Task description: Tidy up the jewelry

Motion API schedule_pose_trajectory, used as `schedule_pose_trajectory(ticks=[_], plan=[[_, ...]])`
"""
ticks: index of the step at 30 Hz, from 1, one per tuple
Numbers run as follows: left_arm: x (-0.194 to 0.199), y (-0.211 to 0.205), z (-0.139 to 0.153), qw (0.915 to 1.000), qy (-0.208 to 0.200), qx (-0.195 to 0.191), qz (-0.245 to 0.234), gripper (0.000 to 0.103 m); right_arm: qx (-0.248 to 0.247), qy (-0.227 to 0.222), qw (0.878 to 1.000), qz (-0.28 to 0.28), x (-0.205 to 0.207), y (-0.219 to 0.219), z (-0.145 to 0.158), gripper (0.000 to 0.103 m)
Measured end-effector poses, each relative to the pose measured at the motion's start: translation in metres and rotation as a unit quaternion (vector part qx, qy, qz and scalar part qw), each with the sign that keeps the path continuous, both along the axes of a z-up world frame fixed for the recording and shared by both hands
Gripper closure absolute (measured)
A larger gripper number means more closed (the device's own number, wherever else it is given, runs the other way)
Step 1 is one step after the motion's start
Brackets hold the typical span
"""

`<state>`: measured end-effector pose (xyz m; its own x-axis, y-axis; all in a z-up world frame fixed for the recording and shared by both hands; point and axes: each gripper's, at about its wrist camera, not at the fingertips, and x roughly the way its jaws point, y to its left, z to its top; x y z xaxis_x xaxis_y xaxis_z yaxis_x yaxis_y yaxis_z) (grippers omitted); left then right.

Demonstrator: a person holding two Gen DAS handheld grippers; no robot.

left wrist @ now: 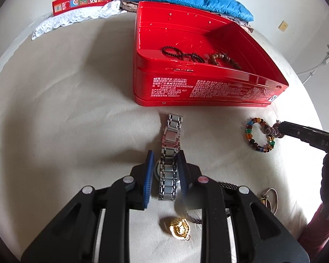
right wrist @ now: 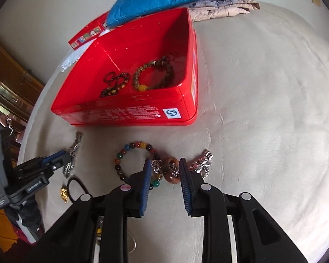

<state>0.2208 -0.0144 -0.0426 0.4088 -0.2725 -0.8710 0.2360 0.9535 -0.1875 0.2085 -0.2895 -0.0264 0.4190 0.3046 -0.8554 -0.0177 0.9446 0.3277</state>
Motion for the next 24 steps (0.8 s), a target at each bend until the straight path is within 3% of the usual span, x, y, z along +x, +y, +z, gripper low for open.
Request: schedule_pose_trajectory(ticks=[6,10,19,24], plan=[[0.0,-0.001,-0.001,0.9999,0.003,0.01,0.006,0.074,0.0,-0.014,0.999,0.041,0.001,0.021,0.007,0.076],[-0.002,0.001,0.002,0.9998,-0.003,0.018,0.01,0.058,-0.004,-0.001,0.998,0.065,0.013,0.04,0.002,0.053],[0.001,-0.003,-0.005,0.9994,-0.002,0.034,0.01,0.053,-0.015,-0.007,0.994,0.104,0.009,0.067,0.006,0.053],[-0.001,-0.002,-0.005,0.9994,0.005,0.032,0.009,0.05,-0.035,0.031,0.992,0.114,0.014,0.081,-0.013,0.065]])
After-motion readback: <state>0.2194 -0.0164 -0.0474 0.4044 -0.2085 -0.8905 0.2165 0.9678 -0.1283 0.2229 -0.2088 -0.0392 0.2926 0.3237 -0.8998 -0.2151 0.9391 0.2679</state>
